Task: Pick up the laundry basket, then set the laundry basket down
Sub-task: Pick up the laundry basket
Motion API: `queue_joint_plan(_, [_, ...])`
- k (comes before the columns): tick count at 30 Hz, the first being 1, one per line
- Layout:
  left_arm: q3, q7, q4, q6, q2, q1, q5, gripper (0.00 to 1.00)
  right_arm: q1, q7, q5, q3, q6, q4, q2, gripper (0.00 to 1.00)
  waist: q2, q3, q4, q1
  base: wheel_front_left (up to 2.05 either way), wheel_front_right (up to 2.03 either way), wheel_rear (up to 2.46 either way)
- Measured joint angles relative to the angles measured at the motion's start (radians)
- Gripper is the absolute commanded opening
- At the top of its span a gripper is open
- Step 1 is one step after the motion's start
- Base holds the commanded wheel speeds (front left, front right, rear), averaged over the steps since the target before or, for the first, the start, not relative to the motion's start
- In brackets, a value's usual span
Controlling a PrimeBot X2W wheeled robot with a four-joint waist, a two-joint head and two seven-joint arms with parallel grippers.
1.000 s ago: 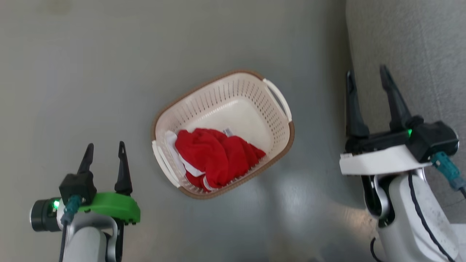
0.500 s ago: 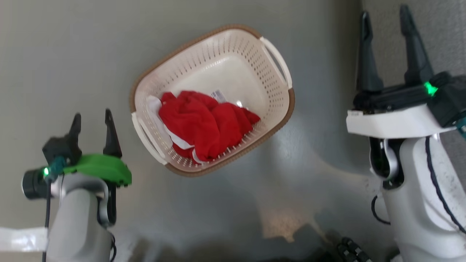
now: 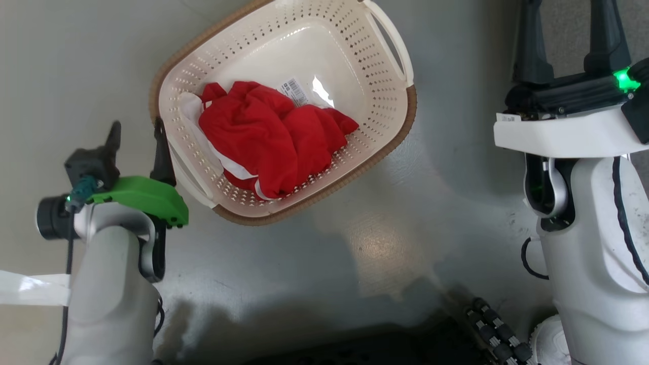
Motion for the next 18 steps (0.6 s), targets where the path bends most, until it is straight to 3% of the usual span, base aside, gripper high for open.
queue_joint_plan(18, [-0.034, 0.015, 0.200, -0.035, -0.007, -0.060, -0.030, 1.00, -0.024, 0.000, 0.018, 0.012, -0.008, 0.017, -0.004, 1.00, 0.0000, 0.038, -0.010, -0.0001, 0.00, 0.00, 0.00])
